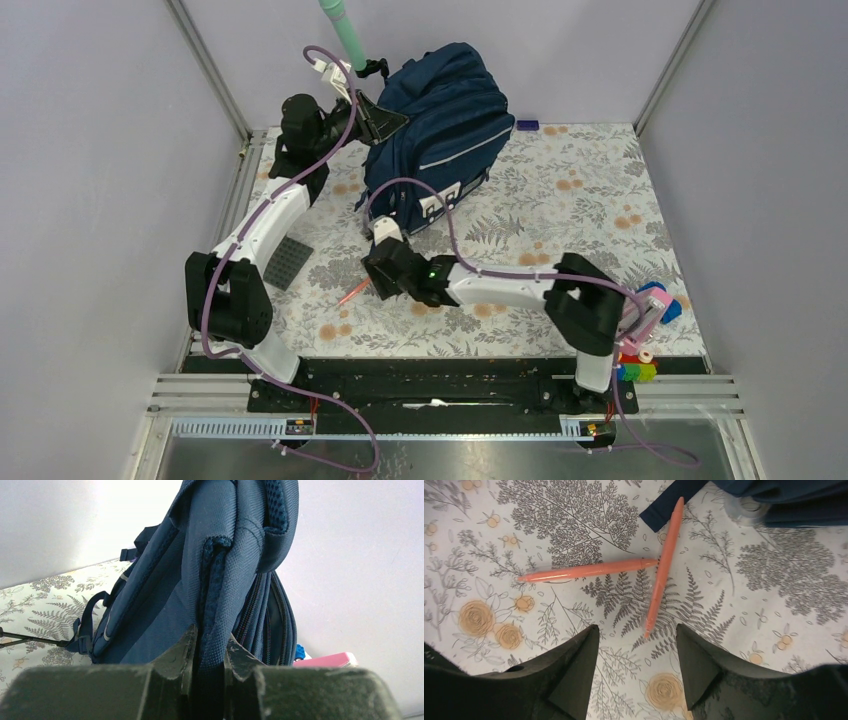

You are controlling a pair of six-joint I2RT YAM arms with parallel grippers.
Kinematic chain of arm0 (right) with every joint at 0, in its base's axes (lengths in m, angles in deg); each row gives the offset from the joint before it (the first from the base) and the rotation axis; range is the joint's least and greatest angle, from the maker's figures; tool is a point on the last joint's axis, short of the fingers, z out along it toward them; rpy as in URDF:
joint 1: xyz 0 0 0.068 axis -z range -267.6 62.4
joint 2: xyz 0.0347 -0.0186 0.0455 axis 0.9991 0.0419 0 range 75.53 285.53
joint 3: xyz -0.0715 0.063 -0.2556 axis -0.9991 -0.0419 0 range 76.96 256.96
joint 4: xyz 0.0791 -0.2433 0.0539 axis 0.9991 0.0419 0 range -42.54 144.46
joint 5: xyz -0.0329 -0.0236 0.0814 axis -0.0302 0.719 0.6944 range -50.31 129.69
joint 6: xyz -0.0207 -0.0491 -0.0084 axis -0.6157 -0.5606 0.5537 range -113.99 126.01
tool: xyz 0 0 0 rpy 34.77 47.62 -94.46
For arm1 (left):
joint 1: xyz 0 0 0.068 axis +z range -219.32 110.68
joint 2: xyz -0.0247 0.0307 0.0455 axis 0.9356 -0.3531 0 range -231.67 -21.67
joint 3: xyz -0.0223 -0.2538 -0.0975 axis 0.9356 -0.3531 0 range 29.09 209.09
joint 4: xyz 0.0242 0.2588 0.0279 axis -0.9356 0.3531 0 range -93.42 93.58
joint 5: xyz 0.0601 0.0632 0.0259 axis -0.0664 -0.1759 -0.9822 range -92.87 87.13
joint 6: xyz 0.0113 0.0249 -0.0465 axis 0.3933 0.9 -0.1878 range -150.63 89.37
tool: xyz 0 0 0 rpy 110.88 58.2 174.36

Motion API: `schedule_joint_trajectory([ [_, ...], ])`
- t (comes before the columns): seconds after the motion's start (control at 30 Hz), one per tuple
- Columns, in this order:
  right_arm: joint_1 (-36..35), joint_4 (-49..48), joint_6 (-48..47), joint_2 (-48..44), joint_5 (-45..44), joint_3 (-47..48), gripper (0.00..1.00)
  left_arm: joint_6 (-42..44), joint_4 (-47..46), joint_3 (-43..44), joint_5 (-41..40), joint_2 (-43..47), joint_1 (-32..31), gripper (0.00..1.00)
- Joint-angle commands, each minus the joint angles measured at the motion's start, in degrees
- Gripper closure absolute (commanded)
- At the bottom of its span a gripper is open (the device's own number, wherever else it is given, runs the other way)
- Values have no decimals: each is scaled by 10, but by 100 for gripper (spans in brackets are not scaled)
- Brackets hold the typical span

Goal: Pack the student bag
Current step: Pick up the stationery from the center of the board.

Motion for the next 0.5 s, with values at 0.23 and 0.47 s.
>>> schedule_joint_trajectory([
  [0.23,0,80,31,128,-15,108,45,-26,-92,12,-11,51,17,100],
  [0.47,9,95,39,151,-25,122,51,-28,-96,9,-12,54,19,100],
])
